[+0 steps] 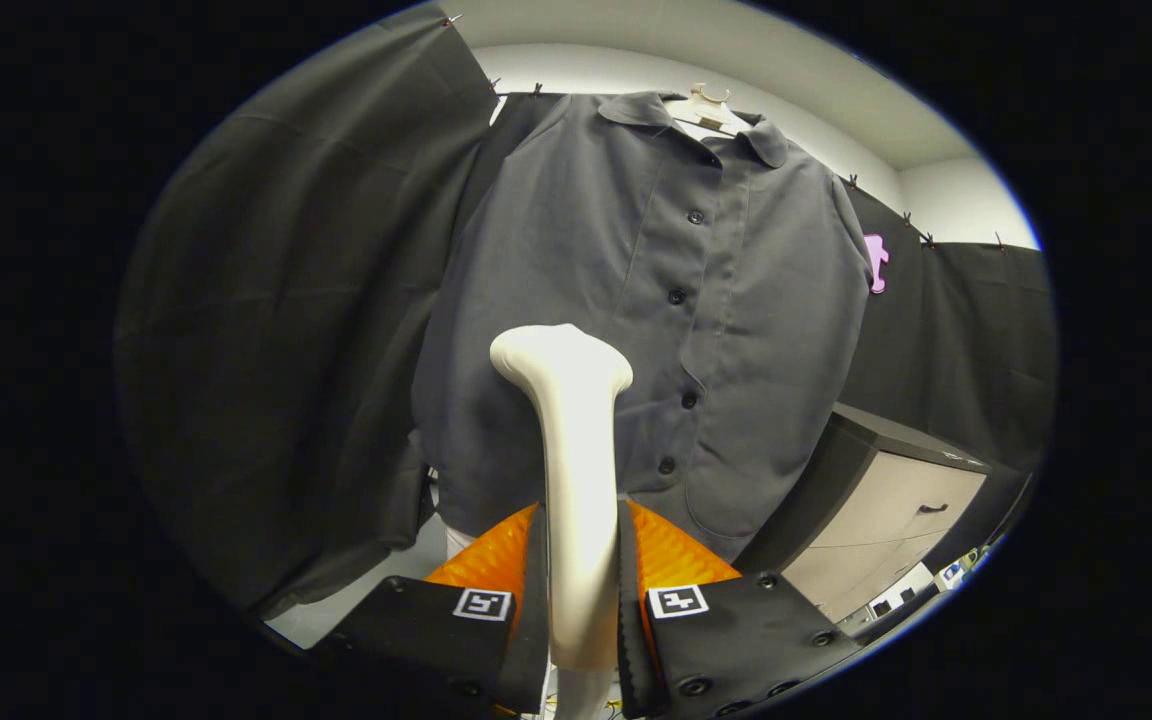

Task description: Iron the clothes twice with a garment steamer, once on the left side and once on the right side.

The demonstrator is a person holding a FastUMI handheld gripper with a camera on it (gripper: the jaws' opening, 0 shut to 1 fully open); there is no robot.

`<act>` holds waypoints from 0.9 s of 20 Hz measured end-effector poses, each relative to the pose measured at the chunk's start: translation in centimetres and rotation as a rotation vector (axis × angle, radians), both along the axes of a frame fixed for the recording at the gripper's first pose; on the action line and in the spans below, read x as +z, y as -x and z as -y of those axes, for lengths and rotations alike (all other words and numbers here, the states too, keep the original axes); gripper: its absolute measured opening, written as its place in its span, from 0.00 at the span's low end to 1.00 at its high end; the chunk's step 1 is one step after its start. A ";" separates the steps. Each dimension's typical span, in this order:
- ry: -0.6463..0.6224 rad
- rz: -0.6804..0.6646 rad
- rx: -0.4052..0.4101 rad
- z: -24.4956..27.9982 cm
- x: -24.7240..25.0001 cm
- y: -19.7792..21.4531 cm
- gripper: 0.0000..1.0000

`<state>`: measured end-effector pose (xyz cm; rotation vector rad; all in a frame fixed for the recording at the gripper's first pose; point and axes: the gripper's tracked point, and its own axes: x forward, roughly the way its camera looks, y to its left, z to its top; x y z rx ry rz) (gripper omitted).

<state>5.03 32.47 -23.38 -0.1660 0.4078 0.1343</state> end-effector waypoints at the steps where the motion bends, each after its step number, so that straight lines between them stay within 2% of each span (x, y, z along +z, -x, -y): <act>1: 0.001 -0.004 -0.002 0.0 0.2 0.2 0.36; 6: -0.001 0.019 -0.013 0.7 2.0 1.3 0.36; 18: -0.018 0.177 -0.063 4.3 9.9 3.6 0.36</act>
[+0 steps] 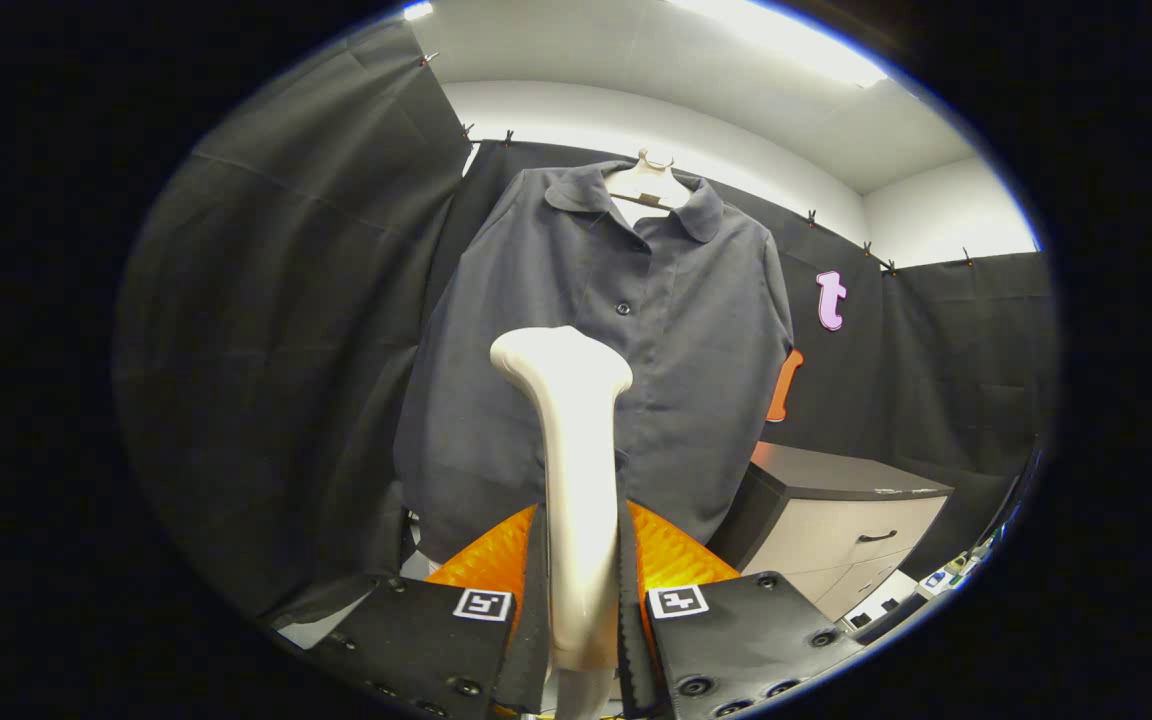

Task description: Iron the clothes twice with a garment steamer, once on the left side and once on the right side.

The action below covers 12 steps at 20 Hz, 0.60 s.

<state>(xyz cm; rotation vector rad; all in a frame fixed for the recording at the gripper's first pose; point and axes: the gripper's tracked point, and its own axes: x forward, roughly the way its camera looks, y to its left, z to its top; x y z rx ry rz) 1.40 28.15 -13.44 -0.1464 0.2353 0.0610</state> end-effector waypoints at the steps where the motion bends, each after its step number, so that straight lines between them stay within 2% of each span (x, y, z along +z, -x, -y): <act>1: -0.001 0.009 -0.007 0.3 0.4 0.3 0.36; 12: -0.008 0.143 -0.062 2.4 6.7 2.2 0.36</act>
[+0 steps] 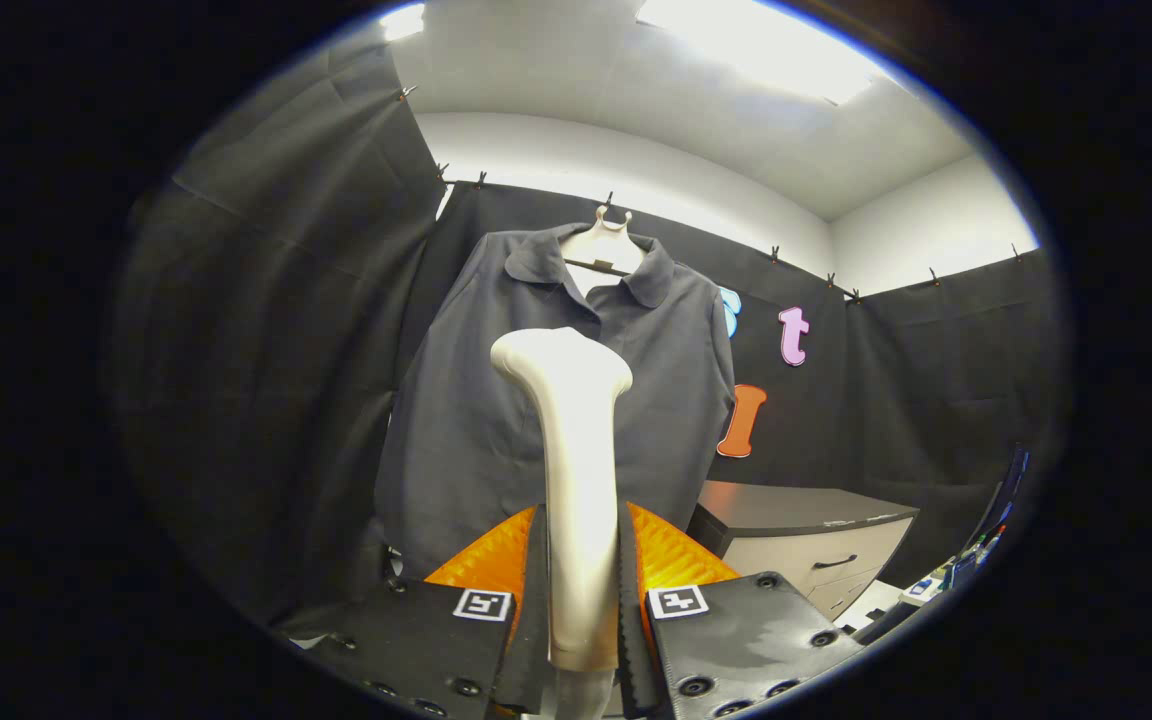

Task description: Iron the clothes twice with a garment steamer, once on the left side and once on the right side.

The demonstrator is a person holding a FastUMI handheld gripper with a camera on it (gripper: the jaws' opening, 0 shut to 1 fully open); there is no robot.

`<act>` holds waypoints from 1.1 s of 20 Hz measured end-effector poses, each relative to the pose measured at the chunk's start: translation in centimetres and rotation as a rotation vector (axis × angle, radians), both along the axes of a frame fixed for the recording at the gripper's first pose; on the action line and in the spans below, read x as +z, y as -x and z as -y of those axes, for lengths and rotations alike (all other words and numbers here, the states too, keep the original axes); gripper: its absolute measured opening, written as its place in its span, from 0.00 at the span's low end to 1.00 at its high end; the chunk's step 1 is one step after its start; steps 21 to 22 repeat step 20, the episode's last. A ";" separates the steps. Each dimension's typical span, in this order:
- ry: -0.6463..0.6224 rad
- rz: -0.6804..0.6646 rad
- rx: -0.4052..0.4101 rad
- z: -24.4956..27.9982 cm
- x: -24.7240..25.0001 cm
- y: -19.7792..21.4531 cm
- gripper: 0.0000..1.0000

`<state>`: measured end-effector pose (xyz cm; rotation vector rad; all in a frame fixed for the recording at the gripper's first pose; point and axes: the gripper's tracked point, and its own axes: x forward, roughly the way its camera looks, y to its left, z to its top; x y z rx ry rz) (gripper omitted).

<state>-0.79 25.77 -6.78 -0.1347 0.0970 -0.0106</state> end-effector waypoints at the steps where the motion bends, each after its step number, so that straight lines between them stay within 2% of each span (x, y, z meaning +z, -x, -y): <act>1: 0.000 0.010 -0.005 0.1 0.5 0.1 0.36; 8: -0.031 0.066 -0.038 1.2 2.6 1.0 0.36; 22: -0.026 0.089 -0.066 1.9 3.0 1.7 0.36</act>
